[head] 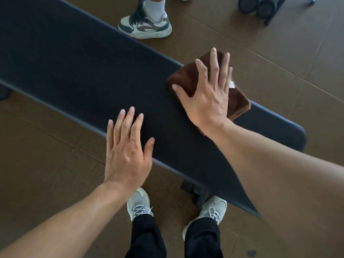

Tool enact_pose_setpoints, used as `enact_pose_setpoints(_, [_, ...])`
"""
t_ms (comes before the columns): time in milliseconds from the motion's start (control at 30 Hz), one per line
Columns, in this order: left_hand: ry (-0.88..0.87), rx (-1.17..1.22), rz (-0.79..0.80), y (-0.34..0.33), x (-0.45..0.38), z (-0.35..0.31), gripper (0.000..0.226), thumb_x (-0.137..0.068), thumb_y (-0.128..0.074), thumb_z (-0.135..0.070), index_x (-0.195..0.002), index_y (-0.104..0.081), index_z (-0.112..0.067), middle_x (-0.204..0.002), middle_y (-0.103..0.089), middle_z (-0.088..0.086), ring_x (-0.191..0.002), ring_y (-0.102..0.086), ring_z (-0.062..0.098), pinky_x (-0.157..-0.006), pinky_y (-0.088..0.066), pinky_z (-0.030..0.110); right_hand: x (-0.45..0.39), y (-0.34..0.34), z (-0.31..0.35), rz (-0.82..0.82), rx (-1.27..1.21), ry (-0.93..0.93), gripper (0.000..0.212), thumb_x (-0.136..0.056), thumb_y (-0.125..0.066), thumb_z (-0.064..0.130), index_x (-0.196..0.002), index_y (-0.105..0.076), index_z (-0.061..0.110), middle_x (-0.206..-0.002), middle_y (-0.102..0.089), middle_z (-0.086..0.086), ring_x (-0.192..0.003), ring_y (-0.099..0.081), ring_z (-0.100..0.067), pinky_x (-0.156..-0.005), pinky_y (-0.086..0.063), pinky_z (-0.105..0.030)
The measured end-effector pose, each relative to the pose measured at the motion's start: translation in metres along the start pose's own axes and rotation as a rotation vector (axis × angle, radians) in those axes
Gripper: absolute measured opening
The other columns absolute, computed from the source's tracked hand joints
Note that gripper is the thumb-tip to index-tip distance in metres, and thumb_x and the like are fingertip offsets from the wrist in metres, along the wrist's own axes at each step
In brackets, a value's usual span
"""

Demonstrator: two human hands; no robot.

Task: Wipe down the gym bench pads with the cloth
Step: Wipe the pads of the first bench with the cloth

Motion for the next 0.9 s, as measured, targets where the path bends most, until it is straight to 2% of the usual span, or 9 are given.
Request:
enact_pose_setpoints(100, [0.017, 0.032, -0.027, -0.002, 0.011, 0.012, 0.053, -0.106, -0.041, -0.03, -0.154, -0.033, -0.007, -0.166, -0.022, 0.011, -0.157, -0.007, 0.023, -0.127, -0.005, 0.048, -0.005, -0.008, 0.019, 0.071, 0.061, -0.156, 0.084, -0.097, -0.034, 0.072, -0.163, -0.024, 0.021, -0.174, -0.011, -0.002, -0.159, 0.009, -0.036, -0.125, 0.01, -0.061])
enact_pose_setpoints(200, [-0.017, 0.08, -0.07, -0.001, 0.02, 0.017, 0.054, -0.104, -0.04, -0.024, -0.155, -0.032, -0.006, -0.166, -0.022, 0.011, -0.157, -0.008, 0.024, -0.127, -0.006, 0.049, 0.053, -0.01, 0.031, 0.037, 0.078, 0.165, 0.08, -0.1, -0.039, 0.063, -0.164, -0.026, 0.017, -0.173, -0.017, -0.002, -0.16, -0.001, -0.035, -0.127, -0.003, -0.058])
enact_pose_setpoints(267, [-0.004, 0.104, -0.095, 0.001, 0.021, 0.019, 0.053, -0.104, -0.039, -0.021, -0.155, -0.032, -0.006, -0.166, -0.022, 0.01, -0.157, -0.008, 0.023, -0.127, -0.007, 0.05, 0.107, -0.014, 0.036, 0.116, 0.076, 0.388, 0.075, -0.102, -0.043, 0.06, -0.163, -0.03, 0.018, -0.172, -0.021, 0.0, -0.161, -0.003, -0.032, -0.127, -0.009, -0.058])
enact_pose_setpoints(400, [-0.019, 0.083, -0.075, 0.009, 0.015, 0.022, 0.053, -0.105, -0.036, -0.022, -0.155, -0.032, -0.007, -0.166, -0.023, 0.007, -0.157, -0.008, 0.022, -0.126, -0.007, 0.051, 0.133, -0.015, 0.021, 0.2, 0.134, 0.611, 0.071, -0.101, -0.045, 0.064, -0.162, -0.034, 0.029, -0.171, -0.023, 0.006, -0.161, -0.002, -0.031, -0.125, -0.006, -0.065])
enact_pose_setpoints(533, [-0.209, 0.08, -0.068, 0.02, -0.007, 0.003, 0.053, -0.105, -0.037, -0.023, -0.155, -0.033, -0.007, -0.166, -0.026, 0.007, -0.156, -0.011, 0.023, -0.126, -0.009, 0.052, 0.054, -0.006, 0.003, 0.155, 0.17, 0.467, 0.071, -0.095, -0.045, 0.072, -0.158, -0.036, 0.043, -0.172, -0.02, 0.003, -0.159, 0.001, -0.044, -0.121, -0.002, -0.073])
enact_pose_setpoints(633, [-0.131, 0.154, -0.116, 0.024, -0.023, -0.009, 0.052, -0.105, -0.037, -0.022, -0.155, -0.033, -0.009, -0.165, -0.027, 0.007, -0.156, -0.011, 0.021, -0.127, -0.009, 0.049, -0.007, -0.004, 0.014, 0.162, 0.146, 0.207, 0.074, -0.094, -0.036, 0.076, -0.16, -0.021, 0.048, -0.174, -0.009, 0.003, -0.159, 0.001, -0.04, -0.125, 0.002, -0.065])
enact_pose_setpoints(733, [-0.07, 0.221, -0.144, 0.026, -0.02, -0.015, 0.051, -0.107, -0.037, -0.023, -0.155, -0.032, -0.008, -0.165, -0.026, 0.007, -0.156, -0.011, 0.021, -0.127, -0.01, 0.048, -0.014, -0.016, 0.044, 0.107, 0.088, 0.028, 0.075, -0.095, -0.032, 0.072, -0.162, -0.02, 0.041, -0.173, -0.014, 0.001, -0.159, -0.004, -0.034, -0.126, 0.002, -0.06])
enact_pose_setpoints(833, [-0.077, 0.381, -0.207, 0.033, -0.006, -0.029, 0.046, -0.108, -0.038, -0.019, -0.152, -0.037, -0.007, -0.163, -0.029, 0.005, -0.155, -0.016, 0.02, -0.127, -0.011, 0.045, 0.047, -0.023, 0.067, 0.071, 0.103, 0.266, 0.07, -0.099, -0.035, 0.062, -0.162, -0.029, 0.032, -0.171, -0.024, -0.002, -0.159, -0.009, -0.035, -0.125, -0.004, -0.063])
enact_pose_setpoints(900, [-0.064, 0.432, -0.224, 0.035, -0.001, -0.036, 0.044, -0.108, -0.037, -0.019, -0.151, -0.038, -0.007, -0.162, -0.03, 0.005, -0.155, -0.017, 0.019, -0.127, -0.012, 0.044, 0.098, -0.023, 0.064, 0.182, 0.149, 0.471, 0.068, -0.102, -0.033, 0.057, -0.164, -0.023, 0.032, -0.172, -0.019, 0.0, -0.16, -0.005, -0.034, -0.125, -0.003, -0.062])
Point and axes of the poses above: each hand's wrist, its own x-axis away from the middle knuckle, its own y-axis out of the back of the hand, z = x × y, the point moved 2 cm from there along -x, towards the middle knuckle
